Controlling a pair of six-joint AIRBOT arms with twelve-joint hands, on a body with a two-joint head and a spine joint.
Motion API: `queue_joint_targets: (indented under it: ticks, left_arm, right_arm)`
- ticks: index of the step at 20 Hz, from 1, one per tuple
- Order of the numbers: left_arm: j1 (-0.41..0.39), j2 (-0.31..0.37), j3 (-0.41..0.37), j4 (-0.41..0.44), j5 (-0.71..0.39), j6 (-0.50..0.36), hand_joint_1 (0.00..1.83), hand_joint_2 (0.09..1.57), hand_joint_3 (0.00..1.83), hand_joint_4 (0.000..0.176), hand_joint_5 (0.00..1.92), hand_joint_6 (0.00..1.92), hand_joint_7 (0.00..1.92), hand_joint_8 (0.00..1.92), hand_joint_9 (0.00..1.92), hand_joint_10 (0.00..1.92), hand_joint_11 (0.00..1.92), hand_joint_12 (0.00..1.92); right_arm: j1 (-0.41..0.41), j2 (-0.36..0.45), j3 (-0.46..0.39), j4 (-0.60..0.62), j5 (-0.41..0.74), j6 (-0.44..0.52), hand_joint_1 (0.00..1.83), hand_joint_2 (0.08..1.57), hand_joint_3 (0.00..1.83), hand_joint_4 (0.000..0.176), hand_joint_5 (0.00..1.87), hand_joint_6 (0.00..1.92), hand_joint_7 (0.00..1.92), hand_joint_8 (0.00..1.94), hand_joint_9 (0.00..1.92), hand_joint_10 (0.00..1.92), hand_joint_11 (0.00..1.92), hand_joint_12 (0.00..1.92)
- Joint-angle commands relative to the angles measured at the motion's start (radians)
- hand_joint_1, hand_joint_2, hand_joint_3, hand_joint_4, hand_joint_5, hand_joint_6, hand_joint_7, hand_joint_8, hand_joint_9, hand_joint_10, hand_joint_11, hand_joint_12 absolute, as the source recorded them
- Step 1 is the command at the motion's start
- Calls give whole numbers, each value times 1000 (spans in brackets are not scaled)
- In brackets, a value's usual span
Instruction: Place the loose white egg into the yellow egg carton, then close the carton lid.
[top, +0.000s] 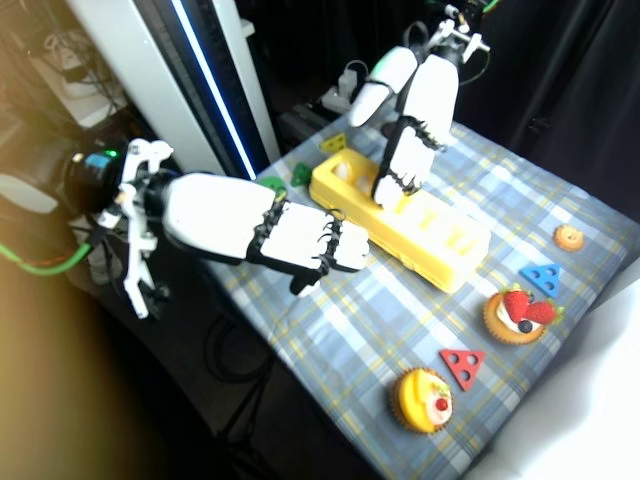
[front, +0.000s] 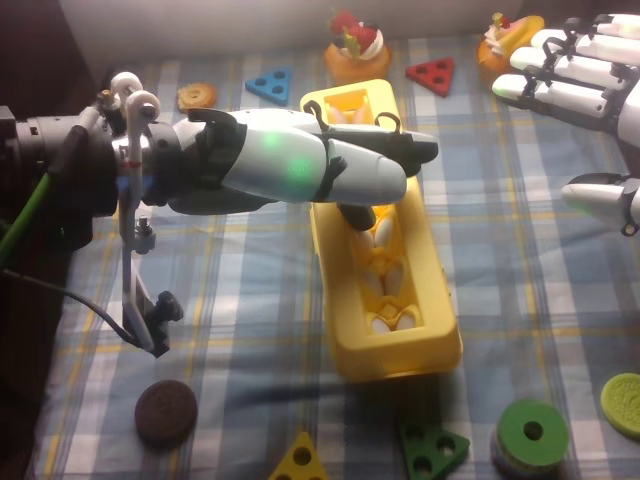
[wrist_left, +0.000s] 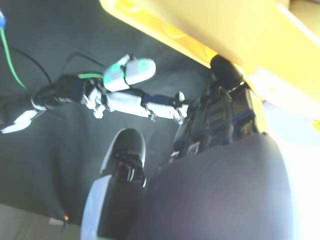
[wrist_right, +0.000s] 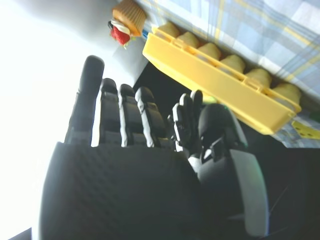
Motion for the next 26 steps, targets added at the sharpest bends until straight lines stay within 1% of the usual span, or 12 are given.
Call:
queue_joint_targets:
  ticks: [1,4,6,7,9,11,13,16,18,20,21,26]
  left_arm:
    - [-18,-17,7,-1,-23,-32,72,1392,0,0,0,0,23,1,109,17,0,1320]
    - [-20,-20,14,-3,-23,-36,112,1380,0,0,0,0,34,3,138,30,0,1400]
    - [-30,-3,11,-17,-32,-28,68,1392,1,0,0,0,26,1,115,22,0,1278]
    - [-38,15,-1,-38,-36,-1,13,1404,5,0,0,0,13,4,101,16,0,1159]
    - [-58,62,-40,-76,-38,69,25,1415,4,0,16,6,41,11,128,29,0,1262]
    - [-87,102,-76,-99,-43,128,0,1413,1,0,0,0,1,0,32,12,0,845]
    - [-108,137,-100,-126,-48,173,0,1415,1,0,0,0,0,0,3,1,0,628]
    - [-127,187,-131,-191,-51,256,8,1448,7,0,0,0,0,0,25,9,0,721]
    - [-124,232,-162,-300,-46,389,0,1435,0,0,0,0,0,0,0,0,0,624]
    - [-117,262,-181,-409,-33,522,0,1393,0,0,0,0,8,2,43,17,0,824]
    - [-105,276,-188,-508,-29,625,25,1390,0,0,23,8,49,10,86,32,0,975]
    - [-28,314,-219,-946,-56,1080,123,1360,0,0,79,17,108,2,66,14,0,987]
  right_arm:
    - [10,9,-2,6,118,0,57,1435,0,0,0,0,0,0,0,0,0,1921]
    - [10,12,-3,6,118,0,41,1440,0,0,0,0,0,0,0,0,0,1921]
    - [10,16,-4,7,119,0,94,1502,0,0,0,0,0,0,0,0,0,1921]
    - [10,17,-5,7,121,0,140,1530,0,0,0,0,0,0,0,0,0,1921]
    - [10,22,-8,7,125,0,226,1547,0,0,0,0,0,0,0,0,0,1921]
    - [10,31,-14,7,129,0,205,1568,0,0,0,0,0,0,0,0,0,1921]
    - [10,44,-22,7,138,-1,189,1557,0,0,0,0,0,0,0,0,0,1921]
    - [10,64,-40,11,148,-19,161,1494,0,0,0,0,0,0,16,8,0,1921]
    - [9,82,-57,13,159,-34,232,1512,0,0,0,0,0,0,0,0,0,1921]
    - [6,94,-70,32,173,-61,323,1537,0,0,0,0,0,0,0,0,0,1921]
    - [-3,100,-75,47,188,-74,350,1541,0,0,0,0,0,0,0,0,0,1921]
    - [-38,118,-94,101,241,-113,466,1502,0,0,0,0,0,0,0,0,0,1921]
